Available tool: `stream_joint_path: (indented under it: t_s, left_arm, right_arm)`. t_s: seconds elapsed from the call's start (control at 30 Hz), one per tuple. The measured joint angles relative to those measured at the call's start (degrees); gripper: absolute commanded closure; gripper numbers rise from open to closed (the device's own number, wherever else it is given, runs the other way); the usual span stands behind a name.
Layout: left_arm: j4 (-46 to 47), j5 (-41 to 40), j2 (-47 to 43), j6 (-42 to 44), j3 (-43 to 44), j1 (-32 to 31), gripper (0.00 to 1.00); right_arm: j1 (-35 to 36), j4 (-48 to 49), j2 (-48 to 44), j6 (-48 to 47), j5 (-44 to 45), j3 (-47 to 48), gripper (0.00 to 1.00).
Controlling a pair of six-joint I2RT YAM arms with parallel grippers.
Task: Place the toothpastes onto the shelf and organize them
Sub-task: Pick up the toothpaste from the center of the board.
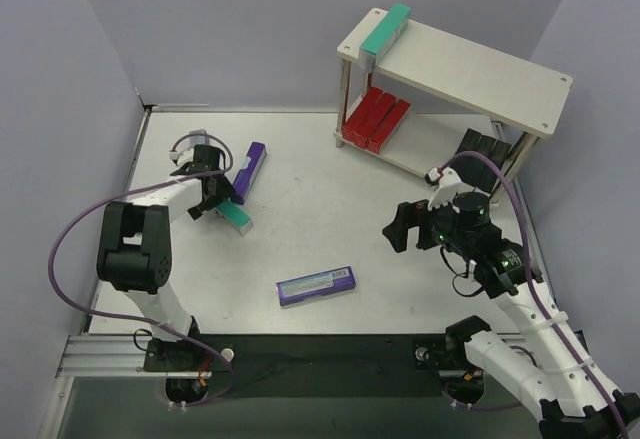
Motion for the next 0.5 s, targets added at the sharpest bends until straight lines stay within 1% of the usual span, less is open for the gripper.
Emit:
stream_joint_path:
  t_s: [0.23, 0.27, 0.43, 0.47, 0.5]
  left_arm:
    - [1.2, 0.0, 3.0, 0.3, 0.4, 0.1, 0.25]
    - [1.2, 0.2, 3.2, 0.3, 0.7, 0.1, 0.3]
    - [1.4, 0.5, 3.8, 0.2, 1.3, 0.3, 0.44]
    - [1.3, 0.7, 3.7, 0.1, 1.3, 0.4, 0.49]
    - [1.3, 1.0, 3.6, -0.1, 1.2, 0.4, 0.51]
  right_arm:
    - [6.1, 0.1, 2.9, -0.1, 0.6, -1.9, 0.03]
    - [6.7, 0.1, 3.4, -0.1, 0.6, -1.9, 0.03]
    - [11.0, 2.0, 5.5, 0.2, 2.0, -2.2, 0.03]
    - [11.9, 2.5, 5.7, 0.3, 2.2, -2.3, 0.03]
    - [12.9, 3.0, 5.9, 0.5, 2.6, -2.5, 0.03]
